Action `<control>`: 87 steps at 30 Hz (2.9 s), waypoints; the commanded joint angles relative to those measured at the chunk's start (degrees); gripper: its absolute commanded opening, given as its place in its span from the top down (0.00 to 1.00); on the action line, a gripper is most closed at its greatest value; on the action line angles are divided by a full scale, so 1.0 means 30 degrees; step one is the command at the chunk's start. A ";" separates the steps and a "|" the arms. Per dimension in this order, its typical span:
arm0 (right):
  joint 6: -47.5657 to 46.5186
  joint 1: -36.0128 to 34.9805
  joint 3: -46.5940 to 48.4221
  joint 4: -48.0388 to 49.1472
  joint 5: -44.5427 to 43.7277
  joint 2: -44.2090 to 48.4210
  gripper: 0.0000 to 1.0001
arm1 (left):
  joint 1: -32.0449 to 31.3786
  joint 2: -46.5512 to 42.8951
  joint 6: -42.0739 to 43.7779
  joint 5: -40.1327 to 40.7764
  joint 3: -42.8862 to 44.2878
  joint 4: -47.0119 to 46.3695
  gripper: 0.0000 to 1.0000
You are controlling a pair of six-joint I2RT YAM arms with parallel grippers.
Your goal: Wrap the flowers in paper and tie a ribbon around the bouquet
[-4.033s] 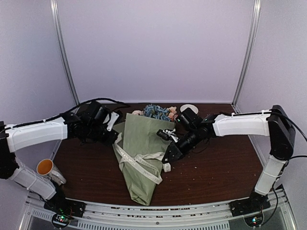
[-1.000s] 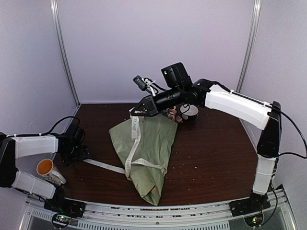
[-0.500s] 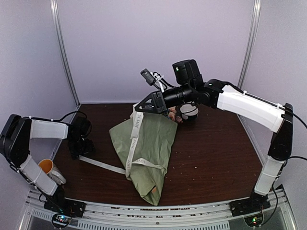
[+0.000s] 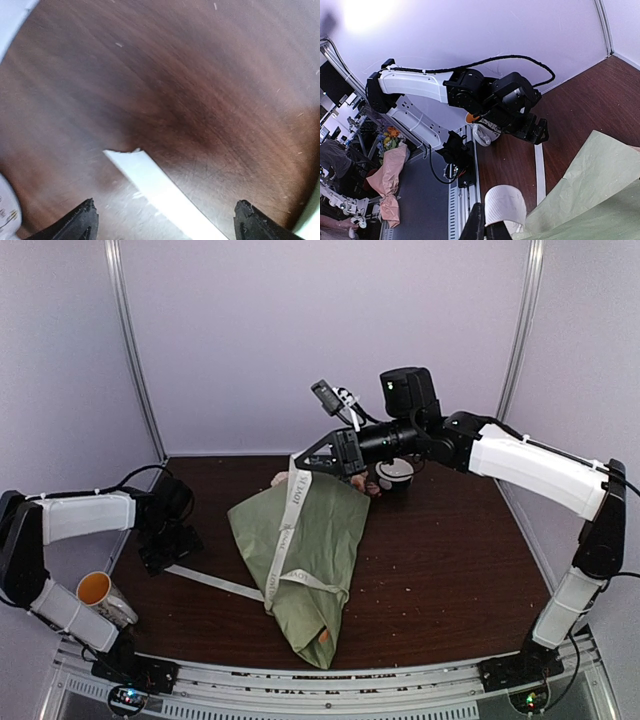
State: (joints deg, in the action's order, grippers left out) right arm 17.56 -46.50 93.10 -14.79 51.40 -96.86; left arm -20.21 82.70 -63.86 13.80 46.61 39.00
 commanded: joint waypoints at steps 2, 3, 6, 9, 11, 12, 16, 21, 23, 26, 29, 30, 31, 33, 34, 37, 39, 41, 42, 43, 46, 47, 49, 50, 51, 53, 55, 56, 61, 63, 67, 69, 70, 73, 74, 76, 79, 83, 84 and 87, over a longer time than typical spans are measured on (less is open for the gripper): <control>0.0777 0.0085 -0.0513 0.1423 0.0918 0.0540 1.00 | 0.0472 0.0609 -0.0903 0.0935 0.1049 0.1479 0.02; 0.0896 0.0086 -0.0536 0.1513 0.0963 0.0490 1.00 | 0.0716 0.1309 -0.0663 0.0292 0.1150 0.1070 0.02; 0.0981 0.0112 -0.0537 0.1574 0.1022 0.0390 1.00 | 0.0874 0.3637 -0.0020 -0.0902 0.1816 0.0222 0.02; 0.1057 0.0170 -0.0415 0.1580 0.1104 0.0284 1.00 | 0.0854 0.5050 -0.0059 -0.1547 0.1882 0.0012 0.02; 0.1082 0.0292 -0.0292 0.1573 0.1199 0.0211 1.00 | 0.0854 0.5150 -0.0415 -0.2030 0.1371 -0.0252 0.02; 0.1132 0.0361 -0.0248 0.1587 0.1203 0.0174 1.00 | 0.0815 0.5092 -0.0643 -0.2251 0.1057 -0.0425 0.04; 0.1366 0.0769 -0.0176 0.1771 0.1321 0.0187 1.00 | 0.0541 0.5227 -0.1124 -0.3130 0.0089 -0.1179 0.28; 0.1395 0.1189 -0.0323 0.1834 0.1347 0.0446 1.00 | 0.0554 0.5540 -0.1190 -0.4261 -0.0962 -0.2575 0.79; 0.1453 0.1323 -0.0345 0.1888 0.1369 0.0497 1.00 | 0.0557 0.5795 -0.1144 -0.4516 -0.1012 -0.2860 1.00; 0.1499 0.1450 -0.0356 0.1910 0.1441 0.0528 1.00 | 0.0554 0.5899 -0.0958 -0.4458 -0.1005 -0.2974 1.00; 0.1527 0.1522 -0.0416 0.1929 0.1436 0.0526 1.00 | 0.0554 0.5542 -0.0727 -0.4288 -0.0980 -0.3260 1.00; 0.1554 0.1525 -0.0440 0.1932 0.1441 0.0528 1.00 | 0.0569 0.5160 -0.0557 -0.4166 -0.0878 -0.3335 1.00; 0.1569 0.1526 -0.0446 0.1954 0.1424 0.0528 1.00 | 0.0515 0.4625 -0.0375 -0.3682 -0.0554 -0.3026 1.00; 0.1613 0.1526 -0.0449 0.1990 0.1440 0.0499 1.00 | 0.0344 0.3309 0.0594 -0.1839 0.0973 -0.1502 1.00; 0.1638 0.1526 -0.0444 0.1994 0.1427 0.0463 1.00 | 0.0301 0.2643 0.1131 -0.0780 0.1915 -0.0567 1.00; 0.1780 0.1555 -0.0320 0.2030 0.1348 0.0315 1.00 | 0.0687 0.0982 0.2931 0.1497 0.3965 0.0653 1.00; 0.1334 0.1592 -0.0068 0.1362 0.1035 0.0237 1.00 | 0.1219 0.0567 0.3695 0.2322 0.4660 0.1316 1.00; 0.0343 0.1854 0.0238 -0.0189 -0.0035 0.0441 1.00 | 0.1770 0.0333 0.4032 0.2705 0.4716 0.1802 1.00; 0.0278 0.2270 0.0140 -0.0490 -0.0336 0.0675 1.00 | 0.2002 0.0154 0.4066 0.3021 0.4628 0.1831 1.00; 0.0559 0.2758 -0.0114 -0.0528 -0.0611 0.0990 1.00 | 0.2280 -0.0146 0.4195 0.3292 0.4507 0.1707 1.00; 0.1690 0.5259 -0.1710 -0.0365 -0.1715 0.2317 1.00 | 0.3747 -0.0917 0.4705 0.3470 0.4268 0.1085 1.00; 0.1966 0.6259 -0.2531 -0.0164 -0.2109 0.2847 1.00 | 0.4465 -0.1009 0.4861 0.3483 0.4312 0.0986 1.00; 0.2155 0.8042 -0.4128 -0.0284 -0.3230 0.3833 1.00 | 0.5635 -0.1141 0.5237 0.3459 0.4604 0.0789 1.00; 0.2200 0.8848 -0.4965 -0.0333 -0.3452 0.4179 1.00 | 0.6030 -0.1253 0.5521 0.3559 0.4680 0.0610 1.00; 0.2393 0.9490 -0.5813 -0.0277 -0.3389 0.4497 1.00 | 0.6318 -0.1344 0.5706 0.3718 0.4733 0.0558 1.00; 0.2527 1.0363 -0.7762 0.0021 -0.3222 0.5197 1.00 | 0.7177 -0.1564 0.5842 0.3518 0.4615 0.0559 1.00; 0.2091 1.0459 -0.8774 -0.0036 -0.3536 0.5870 1.00 | 0.8103 -0.1858 0.5761 0.3094 0.4093 0.0330 1.00; 0.1885 1.0457 -0.8981 -0.0156 -0.3231 0.6027 1.00 | 0.8452 -0.2046 0.5784 0.2967 0.3774 0.0190 1.00; 0.0479 1.0731 -0.8955 -0.1777 -0.2501 0.6568 1.00 | 0.9572 -0.2626 0.5746 0.2219 0.2679 -0.0473 1.00; 0.0633 1.1254 -0.9368 -0.2063 -0.2464 0.7176 1.00 | 0.9592 -0.2633 0.5856 0.2264 0.2566 -0.0387 1.00; 0.2516 1.3103 -1.2438 -0.0350 -0.1883 0.8350 1.00 | 1.0084 -0.2606 0.5786 0.1756 0.2014 -0.0771 1.00; 0.4000 1.4171 -1.3910 0.0763 -0.1956 0.8658 1.00 | 1.0529 -0.2604 0.5792 0.1631 0.1811 -0.0933 1.00; 0.4482 1.4708 -1.4464 0.1156 -0.1956 0.8594 1.00 | 1.0758 -0.2604 0.5846 0.1495 0.1734 -0.1059 1.00; 0.4658 1.6057 -1.5140 0.0893 -0.2479 0.7701 1.00 | 1.1507 -0.2626 0.5827 0.1118 0.1441 -0.1207 1.00; 0.4575 1.6386 -1.5259 0.0777 -0.2772 0.7365 1.00 | 1.1745 -0.2695 0.5807 0.1040 0.1340 -0.1262 1.00; 0.4759 1.7303 -1.5771 0.1177 -0.2981 0.6942 1.00 | 1.2231 -0.2923 0.5828 0.0939 0.1157 -0.1378 1.00; 0.5134 1.9245 -1.6670 0.1865 -0.3515 0.6632 1.00 | 1.3110 -0.3450 0.6119 0.0952 0.0928 -0.1421 1.00; 0.4797 2.1177 -1.7260 0.1985 -0.4024 0.6102 1.00 | 1.4633 -0.4023 0.6426 0.0347 0.0432 -0.1616 1.00; 0.4764 2.1542 -1.7344 0.2027 -0.4050 0.5894 1.00 | 1.4911 -0.4151 0.6515 0.0237 0.0313 -0.1672 1.00; 0.5091 2.2860 -1.7978 0.2976 -0.4363 0.5304 1.00 | 1.5777 -0.4457 0.6729 0.0029 0.0175 -0.1774 1.00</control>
State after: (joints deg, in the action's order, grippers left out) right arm 31.59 16.19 40.71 -12.29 45.56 -79.18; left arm 22.74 71.02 -45.67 10.46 47.62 38.20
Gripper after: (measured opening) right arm 0.002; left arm 0.007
